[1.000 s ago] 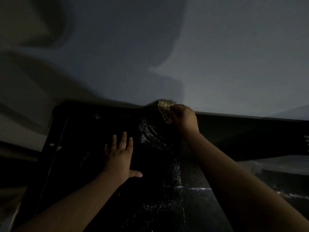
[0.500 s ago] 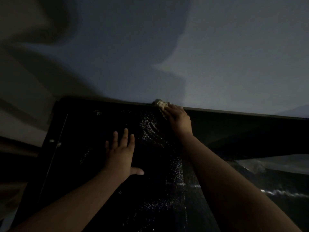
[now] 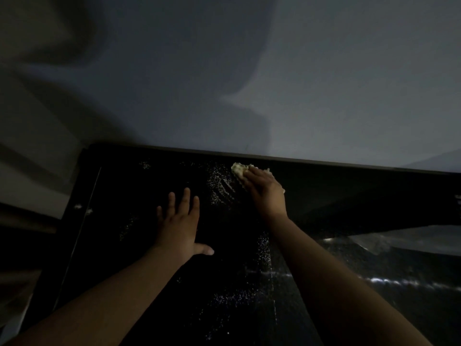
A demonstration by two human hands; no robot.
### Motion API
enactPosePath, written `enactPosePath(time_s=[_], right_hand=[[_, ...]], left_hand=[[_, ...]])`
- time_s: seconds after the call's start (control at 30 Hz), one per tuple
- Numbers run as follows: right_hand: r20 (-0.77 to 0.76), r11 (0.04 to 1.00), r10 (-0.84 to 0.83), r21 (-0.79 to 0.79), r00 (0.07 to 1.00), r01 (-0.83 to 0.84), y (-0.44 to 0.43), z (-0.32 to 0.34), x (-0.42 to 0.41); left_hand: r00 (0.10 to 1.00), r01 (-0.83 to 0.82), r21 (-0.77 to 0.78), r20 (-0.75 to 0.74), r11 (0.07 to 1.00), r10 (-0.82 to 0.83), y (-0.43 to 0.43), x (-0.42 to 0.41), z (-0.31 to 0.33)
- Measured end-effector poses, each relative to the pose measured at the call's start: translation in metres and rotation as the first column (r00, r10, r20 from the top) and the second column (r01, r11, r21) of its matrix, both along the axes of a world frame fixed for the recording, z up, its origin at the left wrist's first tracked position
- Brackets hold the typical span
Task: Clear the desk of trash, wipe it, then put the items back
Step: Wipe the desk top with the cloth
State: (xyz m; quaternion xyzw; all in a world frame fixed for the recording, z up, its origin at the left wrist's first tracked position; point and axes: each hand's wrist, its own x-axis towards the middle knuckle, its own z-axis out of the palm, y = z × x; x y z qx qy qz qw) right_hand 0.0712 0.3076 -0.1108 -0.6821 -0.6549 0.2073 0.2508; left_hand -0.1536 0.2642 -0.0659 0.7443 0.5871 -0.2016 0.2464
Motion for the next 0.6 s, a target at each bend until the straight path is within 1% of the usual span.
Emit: enactPosePath(time_s=[0.13,0.23,0.37,0.47,0.6], right_hand=[[-0.002,1.0,0.0,0.024,1.0,0.0,-0.01,-0.002,-0.001],[-0.006,1.0,-0.001,0.01,1.0,0.001,-0.02,-0.002,0.0],[-0.031,1.0,-0.009,0.015,0.999,0.01,-0.033,-0.004,-0.001],[-0.019,1.0,-0.02,0.019,1.0,0.02,-0.044,-0.005,-0.002],[-0.035,1.0,-0.027,0.012,0.999,0.027,-0.06,-0.005,-0.003]], left_hand=[[1.0,-0.006,0.003,0.009,1.0,0.006,0.0,0.001,0.0],[1.0,-0.004,0.017,0.021,1.0,0.003,-0.001,0.0,-0.001],[1.0,0.006,0.038,0.009,0.999,-0.007,-0.001,0.0,-0.001],[1.0,0.012,0.034,0.005,0.999,-0.013,-0.001,0.0,0.0],[0.999,0.003,0.053,0.042,0.999,-0.005,-0.003,-0.004,0.0]])
